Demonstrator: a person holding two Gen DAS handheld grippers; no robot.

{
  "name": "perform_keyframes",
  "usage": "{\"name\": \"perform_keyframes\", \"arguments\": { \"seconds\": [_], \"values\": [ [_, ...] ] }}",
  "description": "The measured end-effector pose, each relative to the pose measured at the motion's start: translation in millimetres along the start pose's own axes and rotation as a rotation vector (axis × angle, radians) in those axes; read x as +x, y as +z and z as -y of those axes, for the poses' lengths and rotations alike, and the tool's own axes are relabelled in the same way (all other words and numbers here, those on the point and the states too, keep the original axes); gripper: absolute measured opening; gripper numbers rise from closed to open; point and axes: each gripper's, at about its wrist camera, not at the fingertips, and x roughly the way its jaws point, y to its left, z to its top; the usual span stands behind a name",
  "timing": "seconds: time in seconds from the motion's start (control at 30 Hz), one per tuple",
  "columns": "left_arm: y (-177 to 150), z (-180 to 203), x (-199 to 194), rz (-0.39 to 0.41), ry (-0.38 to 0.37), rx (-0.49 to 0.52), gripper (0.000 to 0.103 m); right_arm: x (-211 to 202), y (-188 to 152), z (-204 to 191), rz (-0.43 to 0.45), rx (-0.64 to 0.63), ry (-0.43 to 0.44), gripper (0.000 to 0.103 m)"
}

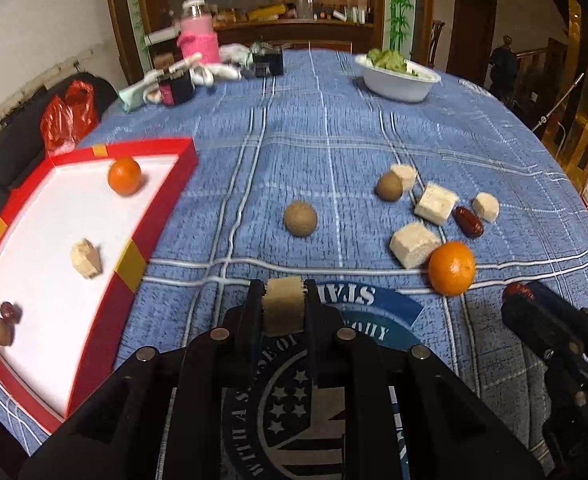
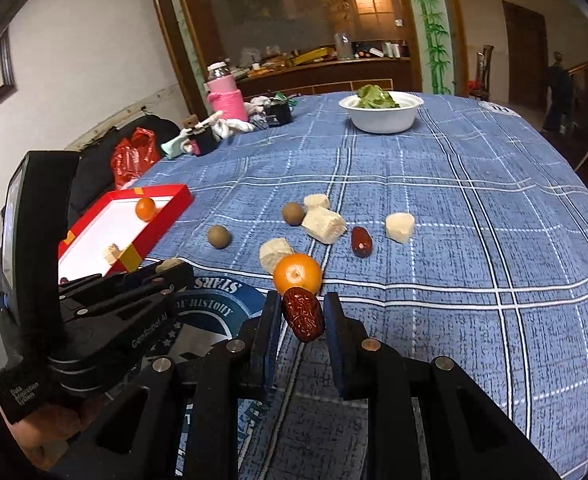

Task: Organize fruits
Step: 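Carry the white cube and red date over the white tray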

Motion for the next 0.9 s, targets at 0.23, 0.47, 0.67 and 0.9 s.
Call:
{"name": "perform_keyframes", "arguments": {
  "seconds": [0.23,0.47,0.67,0.9],
  "values": [
    [-0.9,-2.0,2.1,-0.005,-0.007,-0.01,0.016,2.8,-0.9,-2.3,-0.004,0.007,-0.037,0.022],
    [-2.3,-3.1,1.7,-0.003,-0.015,-0.019,0.016,1.9,-1.5,-0.5,-0.005,0.023,-0.06,0.022],
    [-3.4,-3.4,0.4,0.0,-0.011,-0.017,0.016,0.3,-2.4,1.3,-0.001,0.034,-0.08,0.022],
    [-3.5,-5.7,-1.3,0.005,0.002,-0.029,0.016,-2.2,-2.0,2.8,0.012,0.037,-0.092,0.022]
  ]
}}
